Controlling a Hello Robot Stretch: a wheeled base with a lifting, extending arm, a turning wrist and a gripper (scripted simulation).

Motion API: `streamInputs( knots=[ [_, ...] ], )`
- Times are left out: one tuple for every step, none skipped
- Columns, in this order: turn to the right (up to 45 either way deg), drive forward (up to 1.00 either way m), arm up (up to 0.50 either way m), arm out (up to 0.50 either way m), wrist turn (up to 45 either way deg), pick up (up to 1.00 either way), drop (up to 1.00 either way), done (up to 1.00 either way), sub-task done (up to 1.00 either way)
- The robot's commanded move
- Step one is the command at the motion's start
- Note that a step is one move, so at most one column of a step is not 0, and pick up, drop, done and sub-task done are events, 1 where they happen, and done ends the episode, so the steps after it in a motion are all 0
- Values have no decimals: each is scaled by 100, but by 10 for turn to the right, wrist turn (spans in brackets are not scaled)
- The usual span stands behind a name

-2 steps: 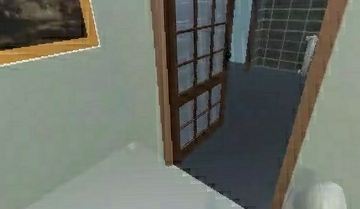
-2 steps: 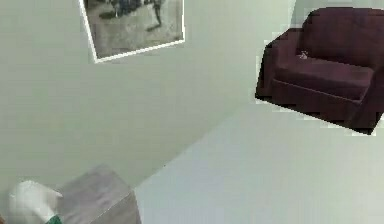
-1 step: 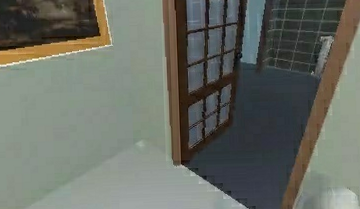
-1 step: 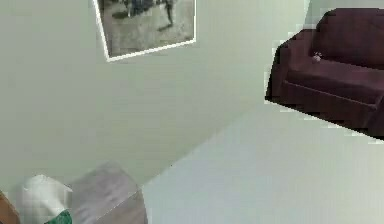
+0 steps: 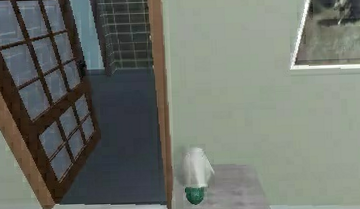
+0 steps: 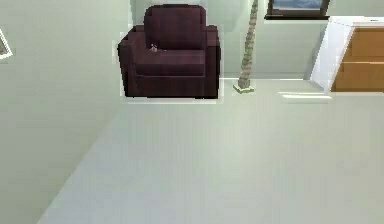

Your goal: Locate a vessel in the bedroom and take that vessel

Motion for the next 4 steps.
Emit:
streamInputs(
  knots=[
    [0, 10, 0, 0, 0, 0, 0, 0, 0],
    [-450, 0, 0, 0, 0, 0, 0, 0, 0],
    [-60, 0, 0, 0, 0, 0, 0, 0, 0],
    [0, 35, 0, 0, 0, 0, 0, 0, 0]
  ],
)
